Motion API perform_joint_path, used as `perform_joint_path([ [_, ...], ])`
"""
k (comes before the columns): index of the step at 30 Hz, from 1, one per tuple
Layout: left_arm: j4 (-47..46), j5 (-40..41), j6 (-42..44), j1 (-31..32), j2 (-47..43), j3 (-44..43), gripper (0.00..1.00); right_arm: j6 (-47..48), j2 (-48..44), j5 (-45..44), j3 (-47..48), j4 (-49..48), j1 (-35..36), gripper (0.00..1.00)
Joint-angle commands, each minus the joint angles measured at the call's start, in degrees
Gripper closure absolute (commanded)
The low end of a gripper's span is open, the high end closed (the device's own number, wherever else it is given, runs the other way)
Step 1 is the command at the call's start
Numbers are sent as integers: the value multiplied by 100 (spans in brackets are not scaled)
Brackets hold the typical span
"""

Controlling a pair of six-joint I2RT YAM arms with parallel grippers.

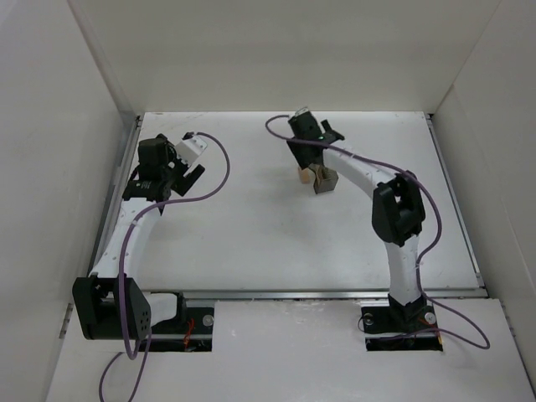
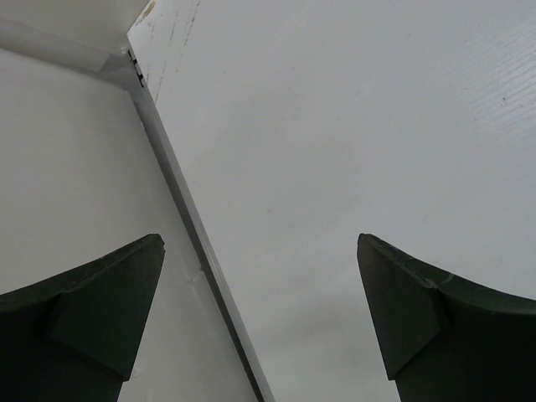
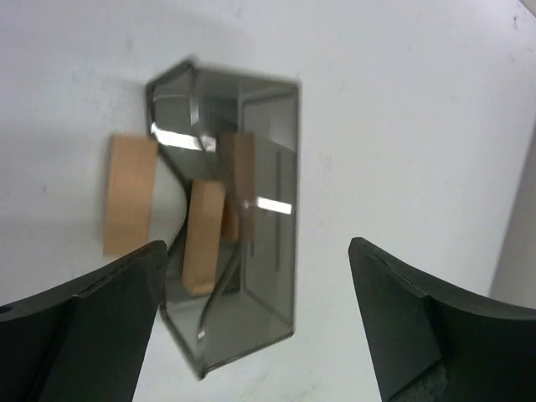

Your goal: Build the wood block tower

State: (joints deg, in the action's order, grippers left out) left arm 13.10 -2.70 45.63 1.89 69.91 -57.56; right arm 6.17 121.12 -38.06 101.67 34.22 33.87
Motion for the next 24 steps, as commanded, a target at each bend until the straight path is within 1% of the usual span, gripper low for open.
perform_joint_path([
  [1,-141,-29,60,31,-48,8,0,-178,-160,1641,722,550,-626,6],
  [4,-141,-29,60,31,-48,61,0,-370,-2,1863,776,621,-846,6],
  [8,-141,-29,60,31,-100,61,0,-503,104,2802,723,621,-1127,6],
  [10,-141,-29,60,83,-100,61,0,-556,105,2997,723,621,-1250,7],
  [11,-141,-29,60,83,-100,61,0,-556,105,3268,671,621,-1251,7],
  [13,-141,-29,60,83,-100,61,0,-556,105,3550,618,569,-1374,10],
  [15,-141,-29,60,83,-100,61,0,-556,43,3849,512,446,-1374,10],
  [18,-89,-29,60,83,-100,61,0,-617,-18,3929,380,314,-1427,10],
  [23,-89,-29,113,83,-100,61,0,-679,209,3754,494,314,-1532,20],
  [24,-89,-29,113,83,-100,61,0,-679,210,3754,494,366,-1532,27],
])
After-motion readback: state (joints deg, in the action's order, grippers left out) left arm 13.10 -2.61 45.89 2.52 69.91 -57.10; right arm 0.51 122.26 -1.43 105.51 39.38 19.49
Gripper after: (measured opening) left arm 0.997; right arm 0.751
